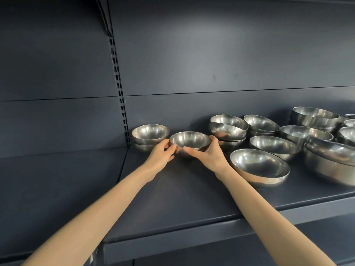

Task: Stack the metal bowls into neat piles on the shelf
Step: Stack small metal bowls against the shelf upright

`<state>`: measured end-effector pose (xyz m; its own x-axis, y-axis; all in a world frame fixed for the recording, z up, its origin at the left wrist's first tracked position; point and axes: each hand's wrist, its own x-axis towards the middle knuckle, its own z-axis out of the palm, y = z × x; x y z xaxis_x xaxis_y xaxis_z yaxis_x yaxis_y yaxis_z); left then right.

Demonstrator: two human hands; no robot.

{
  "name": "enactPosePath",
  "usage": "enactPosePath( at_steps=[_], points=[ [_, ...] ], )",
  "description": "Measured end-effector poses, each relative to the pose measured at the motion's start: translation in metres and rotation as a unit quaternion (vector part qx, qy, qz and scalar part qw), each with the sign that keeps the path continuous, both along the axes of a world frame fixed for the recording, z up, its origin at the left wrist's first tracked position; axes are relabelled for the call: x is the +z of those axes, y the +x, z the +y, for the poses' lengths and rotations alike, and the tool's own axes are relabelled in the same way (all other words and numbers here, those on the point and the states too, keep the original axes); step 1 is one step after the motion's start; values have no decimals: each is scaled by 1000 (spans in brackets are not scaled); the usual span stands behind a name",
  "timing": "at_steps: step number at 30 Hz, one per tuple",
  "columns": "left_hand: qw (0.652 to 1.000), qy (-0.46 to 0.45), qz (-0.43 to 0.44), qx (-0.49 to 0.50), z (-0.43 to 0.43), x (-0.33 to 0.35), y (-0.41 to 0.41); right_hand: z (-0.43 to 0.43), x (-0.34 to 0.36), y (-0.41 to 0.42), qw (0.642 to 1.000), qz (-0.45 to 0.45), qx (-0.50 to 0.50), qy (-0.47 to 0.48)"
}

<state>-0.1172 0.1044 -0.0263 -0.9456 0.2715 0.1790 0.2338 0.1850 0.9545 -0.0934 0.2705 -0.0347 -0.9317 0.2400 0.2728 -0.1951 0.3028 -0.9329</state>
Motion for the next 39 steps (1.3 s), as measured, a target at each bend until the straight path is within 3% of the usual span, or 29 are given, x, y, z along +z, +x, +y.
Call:
enactPosePath(
  at_steps=[7,14,22,39],
  points=[
    [996,39,78,-12,-12,15,14,-4,8,8,998,38,41,-28],
    [996,35,77,-14,-26,27,26,-10,10,12,996,62,58,-37],
    [993,-61,100,-11,-53,39,13,-22,20,14,988,101,99,-55],
    [987,-36,135,80,-91,62,-24,-55,59,-49,979,62,193,-36]
  ],
)
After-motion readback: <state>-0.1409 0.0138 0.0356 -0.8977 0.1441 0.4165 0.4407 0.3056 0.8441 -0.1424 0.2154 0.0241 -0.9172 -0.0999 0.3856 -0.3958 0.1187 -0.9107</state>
